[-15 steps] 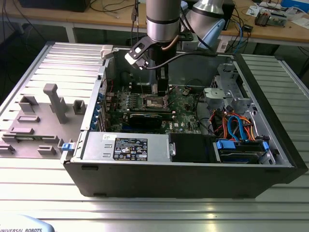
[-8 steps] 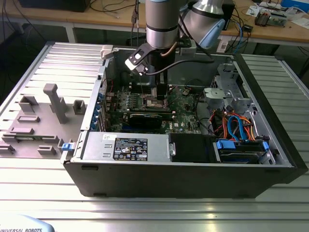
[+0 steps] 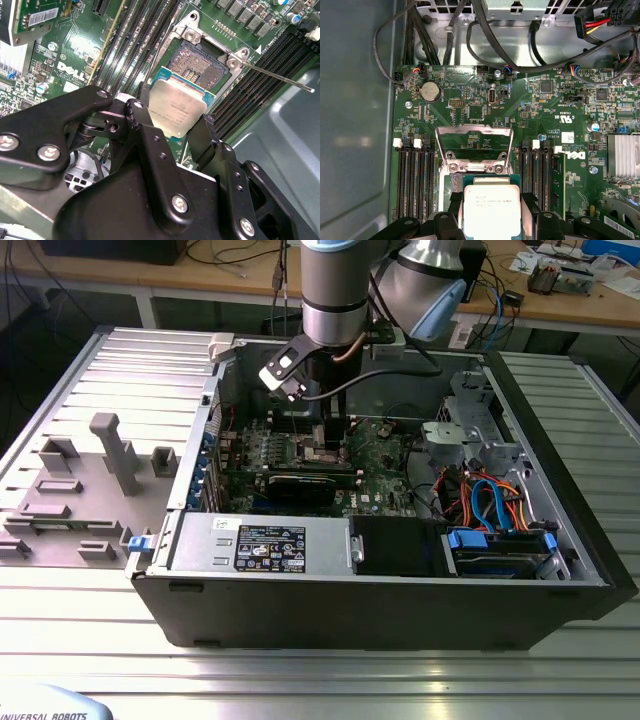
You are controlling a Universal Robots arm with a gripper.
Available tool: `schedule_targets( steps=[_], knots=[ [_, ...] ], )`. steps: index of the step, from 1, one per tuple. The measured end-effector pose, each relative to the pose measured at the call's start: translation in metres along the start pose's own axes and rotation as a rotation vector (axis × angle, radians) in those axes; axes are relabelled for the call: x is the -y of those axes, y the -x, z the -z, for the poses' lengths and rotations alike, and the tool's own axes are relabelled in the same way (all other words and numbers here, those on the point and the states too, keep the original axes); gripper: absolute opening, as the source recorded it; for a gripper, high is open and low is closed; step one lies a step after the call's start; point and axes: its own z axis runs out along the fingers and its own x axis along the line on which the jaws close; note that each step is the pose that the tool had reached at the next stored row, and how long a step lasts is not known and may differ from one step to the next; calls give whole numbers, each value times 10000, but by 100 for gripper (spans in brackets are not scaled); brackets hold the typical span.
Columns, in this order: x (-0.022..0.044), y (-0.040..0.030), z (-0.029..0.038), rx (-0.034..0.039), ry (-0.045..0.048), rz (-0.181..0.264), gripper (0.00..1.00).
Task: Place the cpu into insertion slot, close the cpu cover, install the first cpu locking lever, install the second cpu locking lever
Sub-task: 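Place the cpu into insertion slot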
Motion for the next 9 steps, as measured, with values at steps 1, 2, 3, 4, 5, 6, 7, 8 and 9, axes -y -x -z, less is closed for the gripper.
schedule_targets(
  steps=[1, 2, 3, 4, 5, 6, 7, 8, 9],
  knots=[
    [0, 0, 0, 0, 0, 1, 54],
    [0, 0, 0, 0, 0, 0, 54],
    [0, 0, 0, 0, -1, 0, 54],
    [0, -1, -5, -4, 2, 0, 54],
    [1, -2, -7, -4, 2, -1, 54],
    [4, -4, -9, -1, 2, -4, 54],
    [8, -6, -16, -1, 0, -1, 54],
    [16, -10, -30, 0, 1, -2, 54],
    [28, -14, -48, -1, 3, -2, 54]
  ],
)
